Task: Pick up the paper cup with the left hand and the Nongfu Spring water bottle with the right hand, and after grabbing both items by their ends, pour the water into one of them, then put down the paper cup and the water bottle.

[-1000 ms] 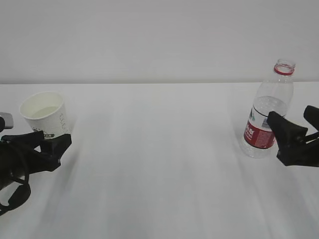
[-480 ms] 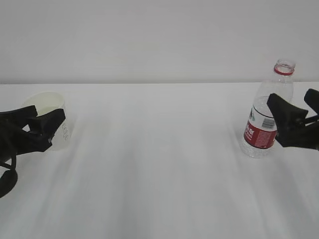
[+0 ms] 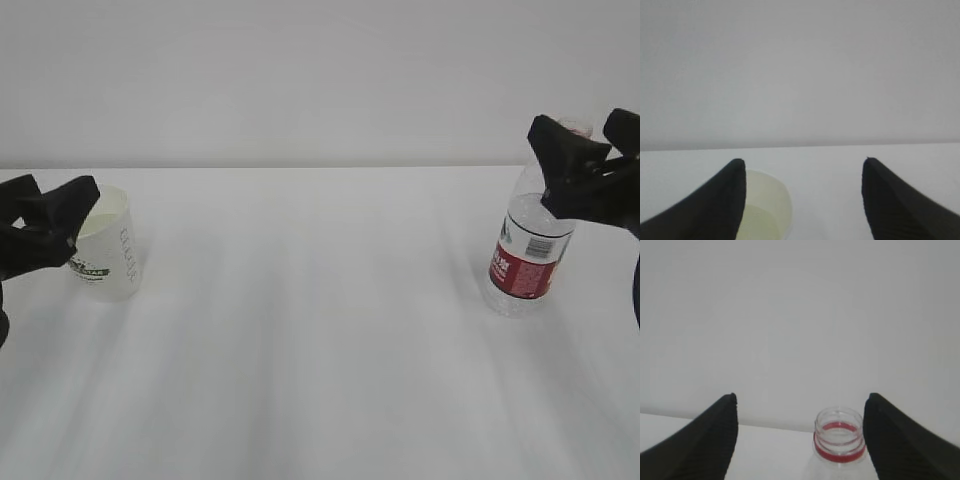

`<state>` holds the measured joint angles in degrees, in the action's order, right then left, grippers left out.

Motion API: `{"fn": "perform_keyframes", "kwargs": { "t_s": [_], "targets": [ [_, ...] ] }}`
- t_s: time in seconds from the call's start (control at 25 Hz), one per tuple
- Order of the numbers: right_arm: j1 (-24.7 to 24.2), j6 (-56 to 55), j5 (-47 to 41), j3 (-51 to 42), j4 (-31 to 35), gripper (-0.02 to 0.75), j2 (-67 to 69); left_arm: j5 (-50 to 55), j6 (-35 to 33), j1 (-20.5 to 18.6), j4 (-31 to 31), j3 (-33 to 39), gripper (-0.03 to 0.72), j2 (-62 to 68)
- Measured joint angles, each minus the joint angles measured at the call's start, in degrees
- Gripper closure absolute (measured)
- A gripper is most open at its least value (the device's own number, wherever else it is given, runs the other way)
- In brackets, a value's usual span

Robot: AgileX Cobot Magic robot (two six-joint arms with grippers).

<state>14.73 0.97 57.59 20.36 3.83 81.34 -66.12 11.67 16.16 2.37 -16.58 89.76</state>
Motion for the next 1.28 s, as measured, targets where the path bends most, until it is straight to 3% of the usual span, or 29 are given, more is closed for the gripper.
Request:
{"fn": "perform_keyframes", "kwargs": {
  "t_s": [0.36,0.88,1.28],
  "targets": [
    [0.00,1.17,-5.81,1.29,0.14,0.150,-6.07,1.99,0.00,0.00,-1.32,0.04,0.161,-7.06],
    [0.00,6.89,-16.96,1.72,8.17,0.149,-20.55,8.07,0.00,0.00,-1.56,0.13,0.162,-18.06],
    [0.00,10.08,-27.34,1.72,9.94,0.150,-30.97,19.24,0.00,0.00,-2.37,0.26,0.162,-29.92]
  ]
}}
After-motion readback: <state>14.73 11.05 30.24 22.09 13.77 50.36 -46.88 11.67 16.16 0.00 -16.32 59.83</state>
